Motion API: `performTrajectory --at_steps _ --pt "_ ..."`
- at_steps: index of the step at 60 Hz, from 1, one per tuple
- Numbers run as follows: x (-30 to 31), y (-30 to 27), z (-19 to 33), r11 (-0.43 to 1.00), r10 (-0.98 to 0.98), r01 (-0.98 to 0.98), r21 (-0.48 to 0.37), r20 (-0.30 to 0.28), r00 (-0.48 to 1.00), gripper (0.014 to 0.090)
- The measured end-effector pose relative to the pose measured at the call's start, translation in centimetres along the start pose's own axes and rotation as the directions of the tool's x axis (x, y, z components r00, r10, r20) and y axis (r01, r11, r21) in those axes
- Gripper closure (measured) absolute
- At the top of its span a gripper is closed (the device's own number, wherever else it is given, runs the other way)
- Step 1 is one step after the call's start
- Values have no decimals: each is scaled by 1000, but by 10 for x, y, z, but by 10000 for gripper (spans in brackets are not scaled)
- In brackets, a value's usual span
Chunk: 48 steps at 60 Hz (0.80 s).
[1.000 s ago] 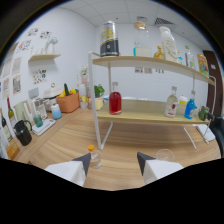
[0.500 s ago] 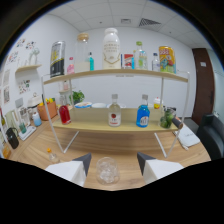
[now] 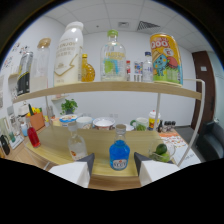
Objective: Make me a cup of Mount Fuji.
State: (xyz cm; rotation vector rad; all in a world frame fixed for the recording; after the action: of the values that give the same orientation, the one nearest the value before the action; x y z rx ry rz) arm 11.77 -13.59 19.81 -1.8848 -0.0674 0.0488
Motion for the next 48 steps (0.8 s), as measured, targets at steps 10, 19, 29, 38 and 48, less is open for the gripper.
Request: performTrajectory --at_steps 10,19,29,38,48 --pt "12 5 24 1000 5 -5 -23 -12 1000 535" --pt "13 6 31 999 21 -20 -32 10 1000 675" --pt "14 7 29 1000 11 -11 -27 1 1000 689" --pt "11 3 10 999 11 -11 -31 2 1000 697" --pt "4 8 -34 1000 23 -23 -13 18 1000 698"
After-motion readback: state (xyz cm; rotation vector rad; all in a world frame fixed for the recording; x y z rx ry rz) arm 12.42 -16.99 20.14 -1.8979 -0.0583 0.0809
